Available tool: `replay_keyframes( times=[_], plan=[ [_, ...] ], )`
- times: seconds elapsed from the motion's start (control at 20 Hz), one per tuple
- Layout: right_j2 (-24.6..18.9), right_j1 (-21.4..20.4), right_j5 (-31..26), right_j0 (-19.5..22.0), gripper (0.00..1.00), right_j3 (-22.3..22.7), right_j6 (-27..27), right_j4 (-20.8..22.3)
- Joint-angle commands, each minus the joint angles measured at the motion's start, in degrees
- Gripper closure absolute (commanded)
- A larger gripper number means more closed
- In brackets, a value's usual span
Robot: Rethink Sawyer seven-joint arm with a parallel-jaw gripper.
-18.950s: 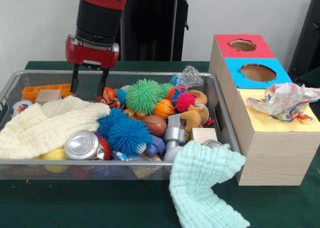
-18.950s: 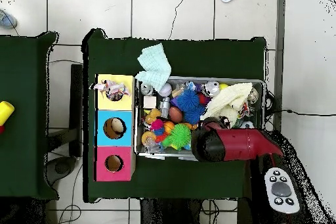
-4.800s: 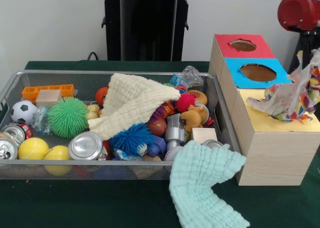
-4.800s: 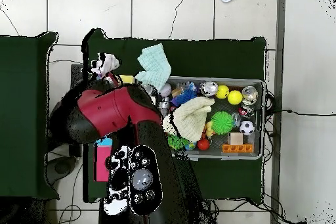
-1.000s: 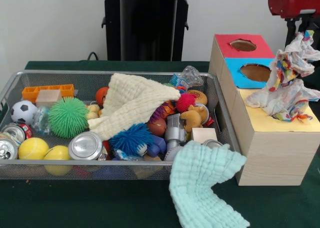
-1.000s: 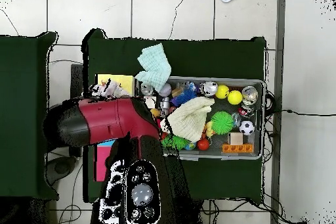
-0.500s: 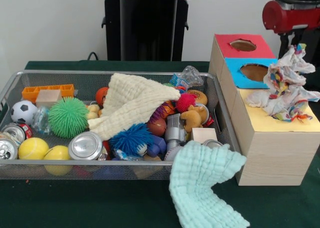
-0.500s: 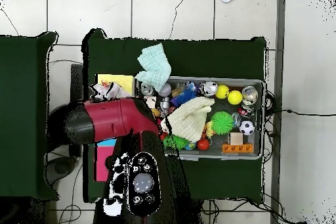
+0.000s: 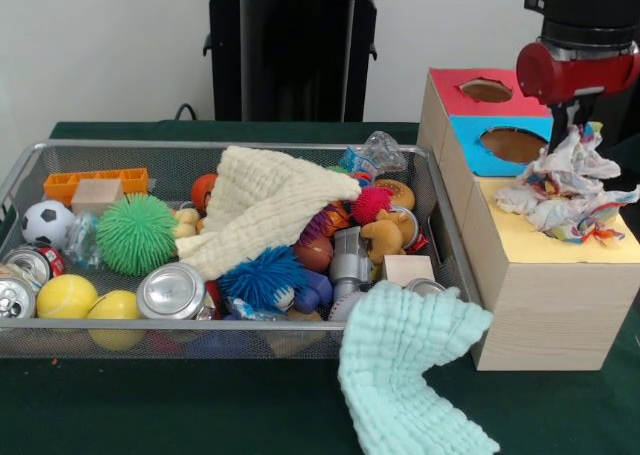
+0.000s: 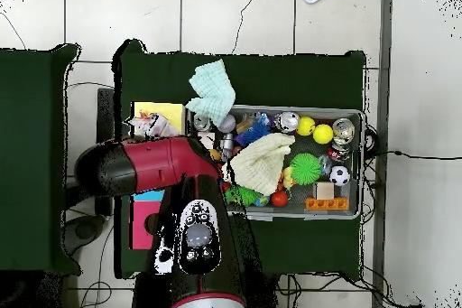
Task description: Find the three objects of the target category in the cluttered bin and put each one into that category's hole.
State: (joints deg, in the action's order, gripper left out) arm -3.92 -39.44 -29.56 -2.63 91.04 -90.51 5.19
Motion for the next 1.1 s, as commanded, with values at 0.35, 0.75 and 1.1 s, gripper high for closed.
replay_keyframes(
  times=[0.35, 0.75, 1.1],
  plan=[
    [0.01, 6.54, 1.73, -0.53, 1.00, -1.90, -11.01, -0.96],
    [0.14, 7.64, 5.35, -1.11, 1.00, -3.70, -11.65, -1.06],
    [-0.60, 7.37, 7.48, -1.66, 1.00, -4.95, -12.65, -2.67]
  ],
)
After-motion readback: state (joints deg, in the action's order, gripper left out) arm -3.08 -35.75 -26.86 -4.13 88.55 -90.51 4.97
